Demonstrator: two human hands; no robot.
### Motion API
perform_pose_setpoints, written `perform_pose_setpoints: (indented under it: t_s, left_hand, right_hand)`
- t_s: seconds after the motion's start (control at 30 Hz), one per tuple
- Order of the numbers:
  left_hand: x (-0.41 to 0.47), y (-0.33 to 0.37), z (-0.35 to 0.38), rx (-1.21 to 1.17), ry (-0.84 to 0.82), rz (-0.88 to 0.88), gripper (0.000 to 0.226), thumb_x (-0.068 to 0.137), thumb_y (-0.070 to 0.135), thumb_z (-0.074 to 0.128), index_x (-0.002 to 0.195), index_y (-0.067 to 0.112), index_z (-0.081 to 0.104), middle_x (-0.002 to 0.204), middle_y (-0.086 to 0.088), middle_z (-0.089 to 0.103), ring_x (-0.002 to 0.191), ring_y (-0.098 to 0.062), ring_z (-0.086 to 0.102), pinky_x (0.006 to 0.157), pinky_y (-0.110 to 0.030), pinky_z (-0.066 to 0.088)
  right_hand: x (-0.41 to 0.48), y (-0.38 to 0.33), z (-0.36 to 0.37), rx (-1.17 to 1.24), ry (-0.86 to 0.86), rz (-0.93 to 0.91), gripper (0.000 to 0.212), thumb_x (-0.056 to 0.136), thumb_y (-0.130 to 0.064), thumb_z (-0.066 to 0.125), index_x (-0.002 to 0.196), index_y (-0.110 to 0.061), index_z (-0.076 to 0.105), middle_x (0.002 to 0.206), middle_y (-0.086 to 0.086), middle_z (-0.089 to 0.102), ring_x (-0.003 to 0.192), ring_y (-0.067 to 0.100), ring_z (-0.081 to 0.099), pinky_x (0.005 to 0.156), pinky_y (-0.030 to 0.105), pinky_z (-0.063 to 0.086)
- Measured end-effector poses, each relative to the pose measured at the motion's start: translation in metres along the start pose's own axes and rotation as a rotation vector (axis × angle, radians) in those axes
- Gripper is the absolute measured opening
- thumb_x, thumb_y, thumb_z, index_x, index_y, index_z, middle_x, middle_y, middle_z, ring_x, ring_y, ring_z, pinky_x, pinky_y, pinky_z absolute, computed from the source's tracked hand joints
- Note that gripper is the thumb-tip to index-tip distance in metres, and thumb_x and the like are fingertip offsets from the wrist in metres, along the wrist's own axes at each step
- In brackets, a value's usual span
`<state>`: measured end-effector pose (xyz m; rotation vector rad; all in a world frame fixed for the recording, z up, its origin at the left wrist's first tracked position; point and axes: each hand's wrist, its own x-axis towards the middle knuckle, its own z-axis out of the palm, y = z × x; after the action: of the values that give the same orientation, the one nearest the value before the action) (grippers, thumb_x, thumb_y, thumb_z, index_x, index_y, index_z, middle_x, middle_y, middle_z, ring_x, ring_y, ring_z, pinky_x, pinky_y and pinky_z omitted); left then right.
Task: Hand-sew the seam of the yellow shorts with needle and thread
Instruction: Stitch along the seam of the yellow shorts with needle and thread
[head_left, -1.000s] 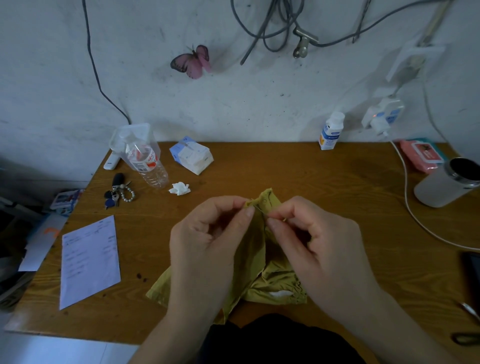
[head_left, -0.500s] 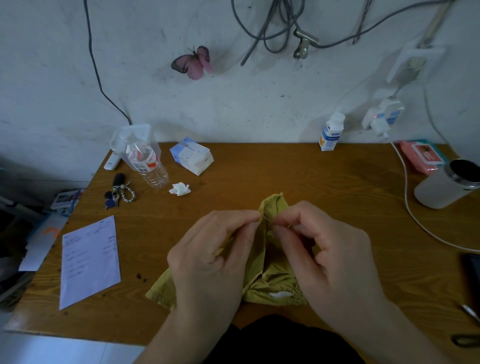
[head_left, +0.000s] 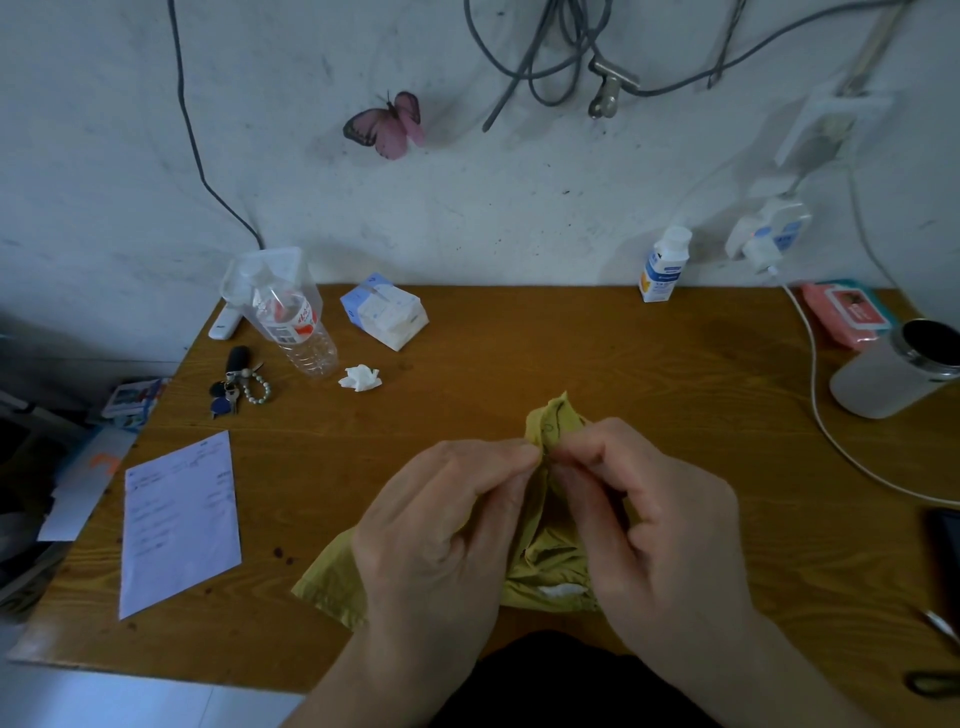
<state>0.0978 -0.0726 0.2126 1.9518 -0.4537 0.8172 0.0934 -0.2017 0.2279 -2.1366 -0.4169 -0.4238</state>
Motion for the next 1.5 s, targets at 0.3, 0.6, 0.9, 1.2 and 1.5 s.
perform_pose_setpoints:
  t_s: [0.3, 0.6, 0.9, 1.2, 1.5]
  left_hand:
    - [0.0049, -0.0002, 0.0009, 0.014, -0.006, 0.000, 0.011, 0.083, 0.012, 0.061, 0.093, 0.017, 0.060, 0.089, 0.012, 0.061, 0.084, 0.008, 0.059, 0.074, -0.004, 0.045]
    - [0.0030, -0.0004, -0.0002, 0.006, -0.022, 0.018, 0.012, 0.087, 0.015, 0.058, 0.094, 0.018, 0.066, 0.091, 0.010, 0.061, 0.089, 0.007, 0.059, 0.077, -0.005, 0.046]
    - [0.0018, 0.0026, 0.0022, 0.071, -0.025, 0.128, 0.007, 0.080, 0.007, 0.061, 0.086, 0.005, 0.064, 0.086, 0.003, 0.061, 0.083, -0.004, 0.062, 0.079, -0.007, 0.048]
    - [0.0055, -0.0028, -0.0039, 0.048, -0.057, 0.046, 0.009, 0.083, 0.012, 0.059, 0.092, 0.014, 0.061, 0.091, 0.014, 0.059, 0.088, 0.007, 0.057, 0.078, -0.004, 0.044]
    - [0.0062, 0.0034, 0.0023, 0.052, 0.001, 0.027, 0.010, 0.083, 0.011, 0.058, 0.093, 0.013, 0.059, 0.089, 0.012, 0.057, 0.082, 0.004, 0.057, 0.075, -0.004, 0.045]
  right_hand:
    - [0.0086, 0.0015, -0.0091, 0.430, -0.219, 0.284, 0.011, 0.083, -0.027, 0.053, 0.074, -0.031, 0.059, 0.058, -0.009, 0.059, 0.054, 0.007, 0.056, 0.050, 0.017, 0.043]
    - [0.0091, -0.0008, -0.0081, 0.136, -0.125, 0.133, 0.011, 0.084, -0.022, 0.054, 0.077, -0.026, 0.061, 0.066, -0.014, 0.056, 0.065, 0.007, 0.056, 0.056, 0.015, 0.041]
    - [0.0036, 0.0009, -0.0053, 0.117, -0.039, 0.044, 0.015, 0.081, -0.006, 0.059, 0.075, -0.020, 0.059, 0.066, -0.017, 0.050, 0.063, 0.006, 0.052, 0.054, 0.021, 0.042]
    - [0.0068, 0.0010, -0.0093, 0.263, -0.114, 0.195, 0.007, 0.079, -0.031, 0.063, 0.084, -0.031, 0.068, 0.078, -0.019, 0.066, 0.076, -0.002, 0.063, 0.061, 0.007, 0.045]
    - [0.0050, -0.0006, -0.0094, 0.297, -0.086, 0.237, 0.009, 0.077, -0.025, 0.062, 0.069, -0.030, 0.062, 0.064, -0.012, 0.061, 0.062, 0.010, 0.060, 0.053, 0.014, 0.044]
